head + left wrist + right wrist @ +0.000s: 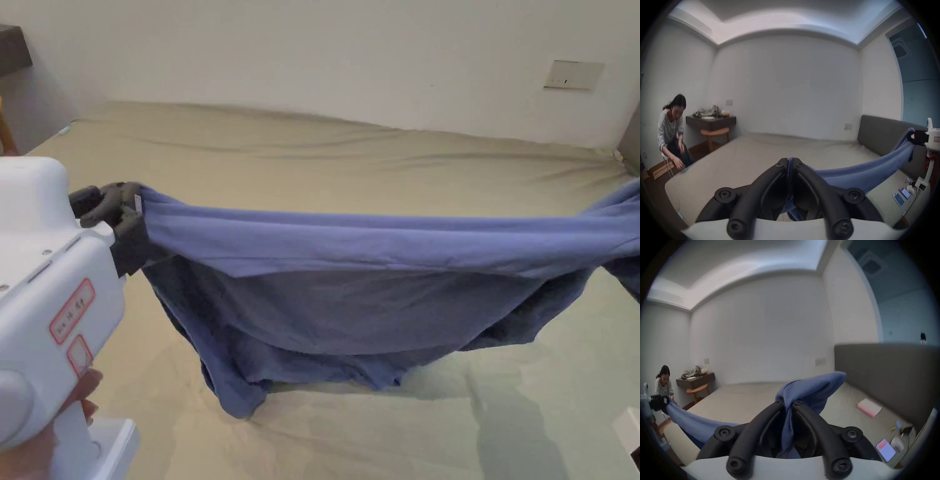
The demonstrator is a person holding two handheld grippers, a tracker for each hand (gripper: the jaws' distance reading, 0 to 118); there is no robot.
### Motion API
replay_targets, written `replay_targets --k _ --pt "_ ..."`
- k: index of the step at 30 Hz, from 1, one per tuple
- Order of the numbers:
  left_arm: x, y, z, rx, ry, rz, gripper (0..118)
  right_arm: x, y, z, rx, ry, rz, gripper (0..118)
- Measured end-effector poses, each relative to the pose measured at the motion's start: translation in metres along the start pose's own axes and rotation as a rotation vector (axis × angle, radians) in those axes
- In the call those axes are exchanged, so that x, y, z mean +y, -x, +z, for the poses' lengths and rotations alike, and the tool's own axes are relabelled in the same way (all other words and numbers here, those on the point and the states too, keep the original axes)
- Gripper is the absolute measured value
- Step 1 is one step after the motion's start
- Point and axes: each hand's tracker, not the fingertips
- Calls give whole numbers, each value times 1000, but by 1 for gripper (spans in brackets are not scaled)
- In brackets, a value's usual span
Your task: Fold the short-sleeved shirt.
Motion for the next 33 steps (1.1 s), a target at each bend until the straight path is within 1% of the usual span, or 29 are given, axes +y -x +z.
replay_targets --k 1,3,4,5,10,17,21,24,26,28,33 --pt "12 -1 3 -4 -26 4 4 12 3 8 -8 -33 19 8" --pt "33 -2 10 -4 -83 6 4 32 5 22 -10 -89 28 8" --pt "44 -3 15 1 -113 5 4 45 21 36 -9 -114 31 8" --pt "53 -3 18 -4 -137 5 4 54 25 42 -13 -136 35 8" --pt "95 -3 31 -18 -217 2 4 87 38 61 -49 -243 102 8" --pt "132 -1 34 -21 -272 -18 4 119 45 60 -60 -276 140 8" --pt "148 1 23 -14 -286 -30 4 133 48 46 -57 -287 175 8" --pt "160 3 4 -14 -275 -38 4 144 52 27 -54 -283 197 8" --pt "168 4 -12 -20 -264 -39 4 150 56 11 -70 -290 228 8" --pt "174 3 -32 -19 -249 -50 4 155 56 -11 -78 -290 259 8" --pt "184 0 -86 -5 -205 -88 4 165 55 -69 -69 -236 276 8"
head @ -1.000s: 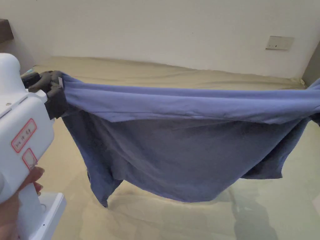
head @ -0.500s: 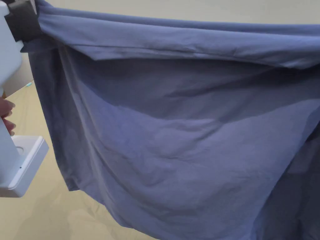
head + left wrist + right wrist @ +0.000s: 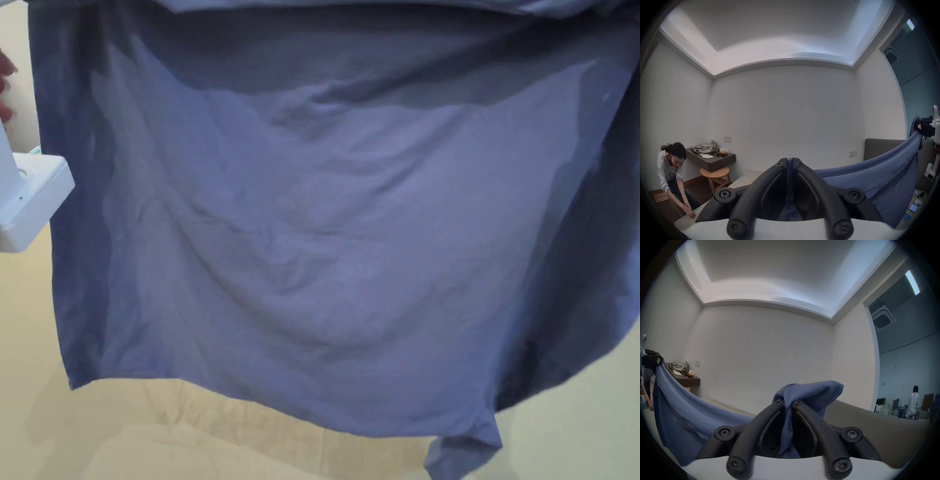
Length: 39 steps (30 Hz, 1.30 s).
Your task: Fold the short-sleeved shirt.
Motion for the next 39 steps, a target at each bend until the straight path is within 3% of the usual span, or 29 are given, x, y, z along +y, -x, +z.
replay_targets --k 3,13,21,25,29,33,39 --pt "-3 -2 -39 0 33 -3 4 -8 6 -38 -9 25 40 8" --pt "-31 -19 -163 20 102 -54 4 -48 21 -162 -39 138 51 8" --pt "-91 -17 -210 36 192 -58 4 -108 50 -201 -28 212 119 8" --pt "-147 -14 -205 37 286 -86 4 -166 68 -192 21 326 159 8" --pt "-208 -11 -177 26 391 -108 4 -228 78 -166 76 472 142 8" --pt "-275 -4 -128 15 524 -85 4 -294 83 -107 132 640 99 8" --pt "-366 -3 -23 -8 756 -185 4 -369 92 23 200 921 47 8"
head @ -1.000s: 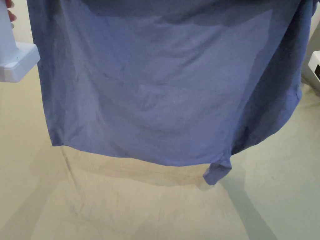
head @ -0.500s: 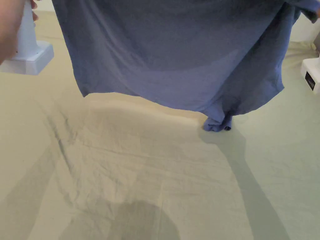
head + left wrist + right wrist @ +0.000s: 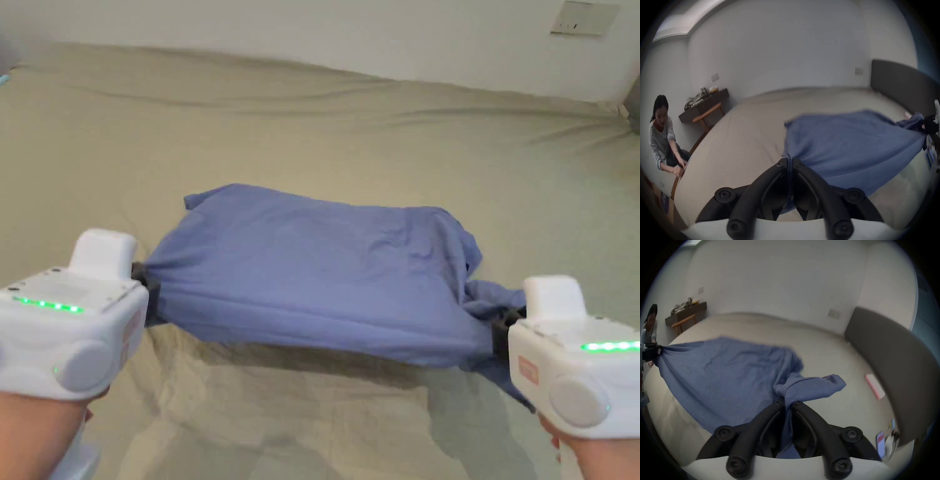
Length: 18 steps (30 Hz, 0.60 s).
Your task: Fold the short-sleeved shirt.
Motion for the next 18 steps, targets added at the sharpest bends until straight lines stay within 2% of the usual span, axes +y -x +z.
replay_targets --k 2,7,10,14,18 --pt "-44 -3 7 -6 79 -24 4 -45 11 10 37 96 16 8" --pt "-123 3 37 -37 270 -72 4 -125 20 31 114 263 -15 8" --pt "-151 5 57 -55 324 -77 4 -150 29 49 96 291 21 8" --pt "-170 -1 81 -48 357 -155 4 -164 30 70 113 335 18 8" --pt "-180 -2 97 -68 393 -144 4 -175 22 86 120 375 -17 8"
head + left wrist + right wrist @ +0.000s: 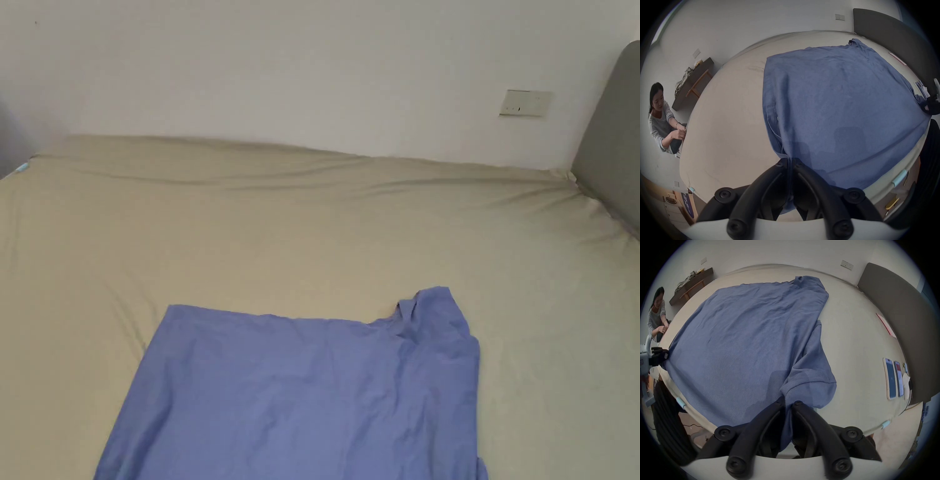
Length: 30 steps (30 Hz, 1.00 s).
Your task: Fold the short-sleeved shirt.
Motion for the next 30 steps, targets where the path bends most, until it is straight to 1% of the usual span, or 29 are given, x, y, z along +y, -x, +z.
replay_targets --k 3,8,9,10,11,12,13,14,15,17,18,21,22,24,26,27,28,29,30 --pt "-9 -5 5 -7 21 -5 4 -11 -5 4 19 34 -31 8" --pt "-15 -9 6 -14 39 5 4 -20 -8 6 26 24 -21 10" --pt "-13 -9 7 -19 35 5 4 -18 -10 7 26 9 -35 15" --pt "-10 -9 10 -8 17 3 4 -14 -10 10 21 7 -37 33" --pt "-7 -8 15 9 -18 7 15 -11 -15 14 12 -9 -42 71" --pt "-1 -6 20 14 -52 26 34 -5 -21 19 18 -42 -47 93" --pt "5 -2 25 6 -76 55 66 2 -26 28 18 -88 -54 101" --pt "11 1 29 -15 -93 80 106 10 -28 40 8 -127 -55 102" --pt "18 5 35 -30 -121 107 118 20 -32 51 -11 -172 -47 102" --pt "37 9 54 -32 -226 131 112 41 -37 76 -39 -277 -16 102" --pt "50 12 63 -22 -263 135 111 54 -38 93 -64 -347 -7 102" --pt "88 18 104 3 -460 186 110 88 -31 143 -126 -574 -3 102" --pt "100 20 121 -15 -531 217 106 98 -29 160 -139 -654 -1 102" --pt "123 21 156 -76 -656 249 80 115 -18 193 -165 -783 16 102" --pt "140 16 186 -28 -772 265 60 128 -5 217 -206 -891 54 101" --pt "147 12 200 5 -835 253 54 133 3 226 -238 -944 75 100" --pt "154 9 212 34 -895 237 54 137 11 234 -265 -982 89 100" --pt "158 4 221 62 -934 226 53 139 17 240 -273 -1004 90 99" --pt "162 -1 231 95 -974 215 48 143 22 244 -260 -1035 84 95"
